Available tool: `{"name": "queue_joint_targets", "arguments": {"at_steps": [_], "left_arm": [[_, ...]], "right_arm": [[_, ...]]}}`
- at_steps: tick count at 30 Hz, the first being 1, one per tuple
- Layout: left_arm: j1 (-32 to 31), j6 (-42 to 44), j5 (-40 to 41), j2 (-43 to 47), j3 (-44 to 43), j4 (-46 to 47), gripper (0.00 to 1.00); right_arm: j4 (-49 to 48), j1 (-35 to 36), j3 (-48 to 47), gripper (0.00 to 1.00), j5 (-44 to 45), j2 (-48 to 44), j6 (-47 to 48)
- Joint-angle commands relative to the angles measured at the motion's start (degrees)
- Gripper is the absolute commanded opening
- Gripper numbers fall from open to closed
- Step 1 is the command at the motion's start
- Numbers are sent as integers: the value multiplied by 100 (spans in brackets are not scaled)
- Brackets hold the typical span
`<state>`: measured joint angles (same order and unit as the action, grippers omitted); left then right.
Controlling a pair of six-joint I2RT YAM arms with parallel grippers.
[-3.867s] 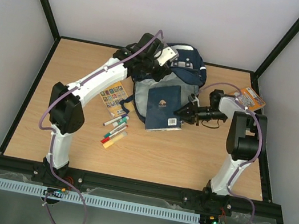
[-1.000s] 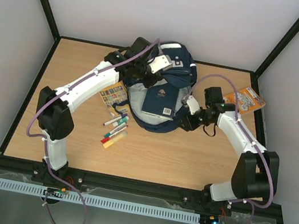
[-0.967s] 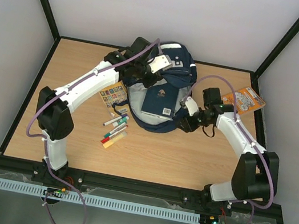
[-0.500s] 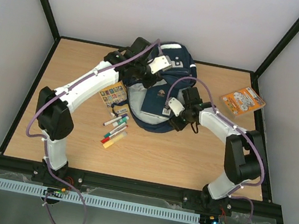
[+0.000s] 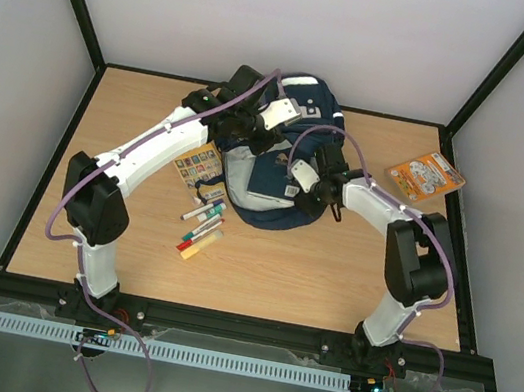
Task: Pack the student bag
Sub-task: Place the book in the student bag.
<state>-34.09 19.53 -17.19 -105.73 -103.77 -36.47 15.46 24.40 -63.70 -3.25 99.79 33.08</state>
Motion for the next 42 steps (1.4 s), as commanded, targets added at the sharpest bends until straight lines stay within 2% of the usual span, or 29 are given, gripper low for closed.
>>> {"name": "queue_joint_targets", "arguments": {"at_steps": [1, 3, 10, 16, 20, 24, 27, 32, 36, 42], "left_arm": [[-10, 60, -311, 352, -202, 90, 2], [-12, 74, -310, 339, -218, 90, 2], [-14, 147, -259, 350, -251, 71, 2], [-11, 148, -324, 334, -238, 41, 2], [-18, 161, -347, 326, -250, 30, 2], [-15, 257, -471, 309, -247, -34, 2], [-19, 352, -565, 295, -277, -87, 2], [-20, 419, -649, 232, -424, -144, 3], [-41, 438, -697, 188, -481, -137, 2], [-88, 395, -741, 96, -562, -121, 2]], "right_arm": [[1194, -17, -708, 54, -855, 15, 422], [1601, -15, -845, 54, -1242, -127, 583], [1186, -15, -613, 52, -263, -110, 558], [993, -15, -571, 57, -263, 238, 644], [786, -15, -559, 58, -214, 477, 685], [276, -13, -687, 54, 307, 831, 325], [-279, -15, -674, 45, 657, 853, 316], [-1225, -15, -625, 35, 873, 973, 528], [-1999, -15, -654, 34, 1111, 1177, 439], [-2822, -16, -474, 36, 1456, 1366, -204]]}}
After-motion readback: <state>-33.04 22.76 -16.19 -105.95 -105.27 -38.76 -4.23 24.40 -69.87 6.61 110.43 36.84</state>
